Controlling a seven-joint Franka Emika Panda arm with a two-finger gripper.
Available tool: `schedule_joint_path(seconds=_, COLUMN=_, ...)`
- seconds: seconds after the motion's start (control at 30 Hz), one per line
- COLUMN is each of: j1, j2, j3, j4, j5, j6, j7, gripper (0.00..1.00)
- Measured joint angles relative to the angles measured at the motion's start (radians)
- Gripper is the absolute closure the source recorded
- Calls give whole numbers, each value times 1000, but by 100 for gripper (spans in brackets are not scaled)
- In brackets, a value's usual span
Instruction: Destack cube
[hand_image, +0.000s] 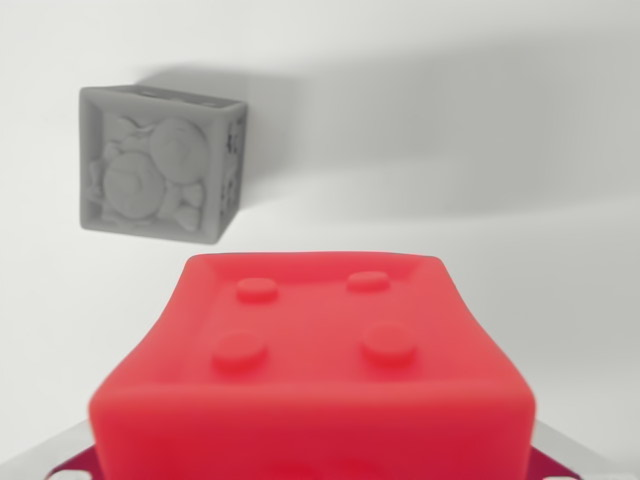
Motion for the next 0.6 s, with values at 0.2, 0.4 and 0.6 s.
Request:
schedule_joint_path(seconds=0.2, j1=-14, j2=-22, j3=0, j4=-38, j5=0, j6=16, j7=-36, gripper=100)
schedule_joint_path(seconds=0.4, j1=-27, j2=-42, j3=0, j4=-72, j5=0, j6=29, j7=-70, gripper=100)
schedule_joint_path(seconds=0.6, j1=-40, j2=-61, j3=0, j4=-105, j5=0, j6=43, j7=-103, gripper=100)
